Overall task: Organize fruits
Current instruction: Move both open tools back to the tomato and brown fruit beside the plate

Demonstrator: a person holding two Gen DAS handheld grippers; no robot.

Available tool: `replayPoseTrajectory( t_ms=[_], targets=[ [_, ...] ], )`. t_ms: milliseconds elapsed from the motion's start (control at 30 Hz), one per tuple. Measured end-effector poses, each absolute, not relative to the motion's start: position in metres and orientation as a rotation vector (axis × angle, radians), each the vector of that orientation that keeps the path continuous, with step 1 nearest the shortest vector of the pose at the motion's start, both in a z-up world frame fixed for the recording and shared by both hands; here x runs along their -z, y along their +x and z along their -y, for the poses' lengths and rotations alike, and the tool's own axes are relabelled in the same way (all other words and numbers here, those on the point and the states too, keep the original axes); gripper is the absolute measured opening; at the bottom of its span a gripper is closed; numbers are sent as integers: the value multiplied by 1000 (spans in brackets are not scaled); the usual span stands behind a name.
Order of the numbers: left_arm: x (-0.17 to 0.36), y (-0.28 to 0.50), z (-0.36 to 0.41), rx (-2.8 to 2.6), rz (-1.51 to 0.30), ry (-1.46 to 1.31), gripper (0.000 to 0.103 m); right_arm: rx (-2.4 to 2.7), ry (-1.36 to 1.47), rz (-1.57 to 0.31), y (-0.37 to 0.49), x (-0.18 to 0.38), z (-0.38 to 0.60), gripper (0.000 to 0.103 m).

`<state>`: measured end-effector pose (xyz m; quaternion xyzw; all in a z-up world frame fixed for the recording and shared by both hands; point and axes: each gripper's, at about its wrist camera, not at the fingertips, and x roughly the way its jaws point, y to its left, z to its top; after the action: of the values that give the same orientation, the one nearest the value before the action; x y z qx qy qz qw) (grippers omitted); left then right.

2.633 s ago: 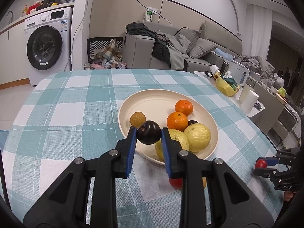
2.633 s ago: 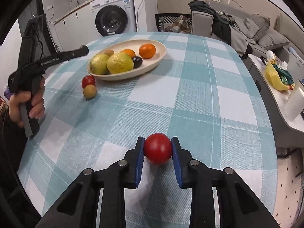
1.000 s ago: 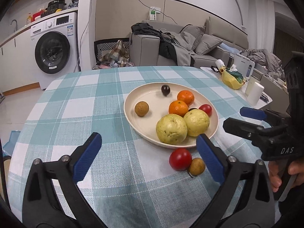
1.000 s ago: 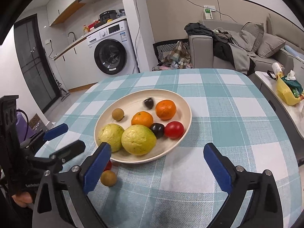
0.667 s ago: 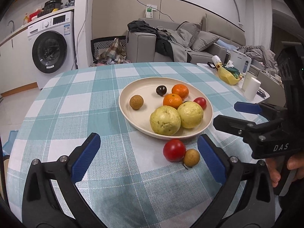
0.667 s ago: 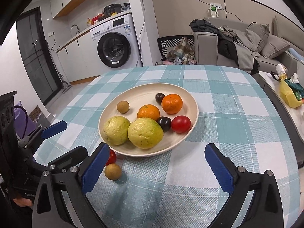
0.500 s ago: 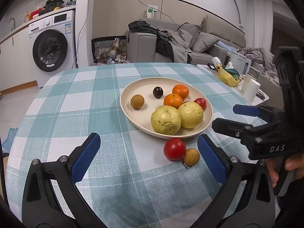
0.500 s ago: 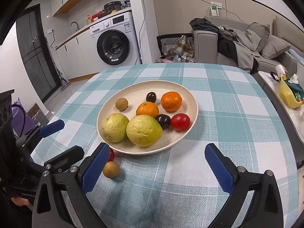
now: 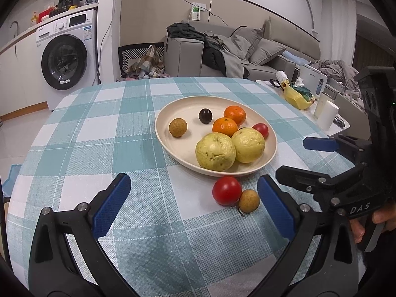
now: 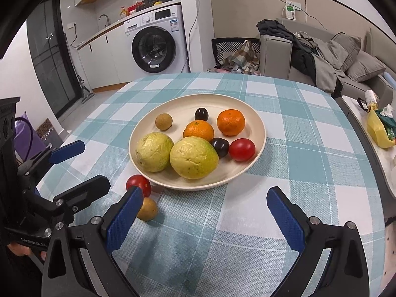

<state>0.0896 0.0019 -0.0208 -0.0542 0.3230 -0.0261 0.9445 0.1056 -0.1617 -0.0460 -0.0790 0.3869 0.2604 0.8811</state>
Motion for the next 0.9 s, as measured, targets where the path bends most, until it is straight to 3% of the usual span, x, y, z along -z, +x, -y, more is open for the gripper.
replayPoseTrajectory(
  t_ms=[600, 900],
  targets=[
    [25, 91, -6, 57, -657, -151, 102, -651, -212, -893, 106, 55, 171, 101],
    [24, 90, -25, 21, -644, -202, 101, -788, -215, -932, 91, 68, 139, 73]
  ],
)
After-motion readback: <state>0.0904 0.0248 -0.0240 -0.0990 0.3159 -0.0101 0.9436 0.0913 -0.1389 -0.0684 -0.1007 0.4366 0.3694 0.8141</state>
